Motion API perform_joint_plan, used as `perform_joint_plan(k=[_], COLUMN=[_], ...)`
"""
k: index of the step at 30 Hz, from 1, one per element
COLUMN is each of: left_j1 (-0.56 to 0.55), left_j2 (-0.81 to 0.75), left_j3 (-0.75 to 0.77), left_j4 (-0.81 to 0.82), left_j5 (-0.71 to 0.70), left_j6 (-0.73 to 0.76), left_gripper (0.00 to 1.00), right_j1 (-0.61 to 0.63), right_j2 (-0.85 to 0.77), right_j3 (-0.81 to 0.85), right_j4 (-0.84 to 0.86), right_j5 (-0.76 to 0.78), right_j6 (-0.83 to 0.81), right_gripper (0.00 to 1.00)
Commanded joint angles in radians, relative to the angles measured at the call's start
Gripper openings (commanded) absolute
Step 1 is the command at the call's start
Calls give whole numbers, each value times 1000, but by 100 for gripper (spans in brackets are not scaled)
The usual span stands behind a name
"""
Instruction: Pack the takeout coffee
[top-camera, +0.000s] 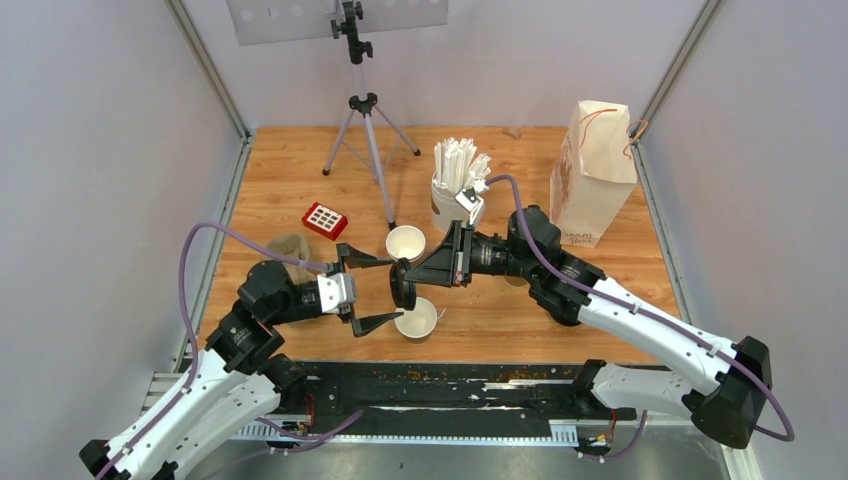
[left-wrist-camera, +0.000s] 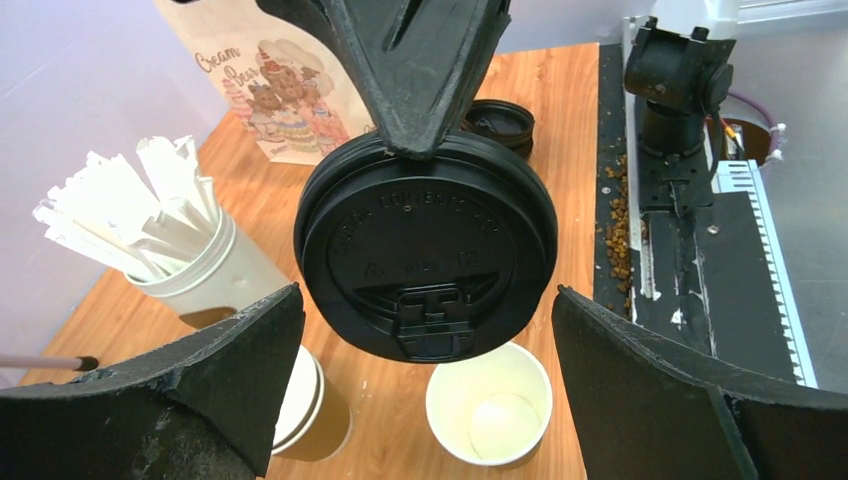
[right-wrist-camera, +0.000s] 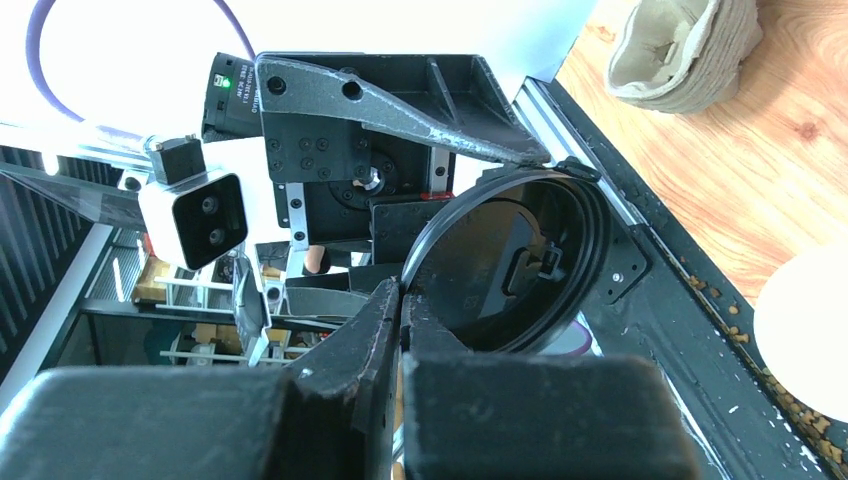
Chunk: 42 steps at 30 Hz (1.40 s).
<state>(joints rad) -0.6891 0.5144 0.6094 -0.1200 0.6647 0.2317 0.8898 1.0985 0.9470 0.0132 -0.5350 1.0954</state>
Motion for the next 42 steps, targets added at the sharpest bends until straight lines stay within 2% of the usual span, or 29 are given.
perform_joint_plan(k=[1, 8, 15, 18, 24, 30, 36, 40, 42], left_j1=[-3, -4, -4, -3, -3, -3, -3, -10, -44], left_j2=[9, 28, 11, 11, 25, 88, 261, 364, 385], left_j3=[13, 12, 11, 20, 78, 186, 373, 442, 450], left_j4=[39, 52, 46, 34, -135, -357, -630, -731, -738], left_j5=[-26, 8, 8, -15, -98, -193, -312, -323, -379], left_j6=[17, 23, 14, -16, -86, -172, -277, -350, -374], left_gripper=[100, 99, 86, 81, 80, 80, 75, 74, 74], right_j1=[6, 6, 6, 5, -10, -40, -40, -40, -40], right_j2=[-17, -21, -20, -17, -33, -128, -205, -231, -258], right_j3=[-6, -18, -23, -24, -13, -10, 69, 103, 96], right_j4=[76, 81, 68, 59, -35, -228, -508, -670, -721], right_j5=[-30, -27, -28, -23, 12, 167, 384, 486, 522], right_j6=[26, 31, 23, 20, -18, -89, -224, -292, -308], right_gripper=[0, 0, 1, 6, 28, 68, 99, 100, 100])
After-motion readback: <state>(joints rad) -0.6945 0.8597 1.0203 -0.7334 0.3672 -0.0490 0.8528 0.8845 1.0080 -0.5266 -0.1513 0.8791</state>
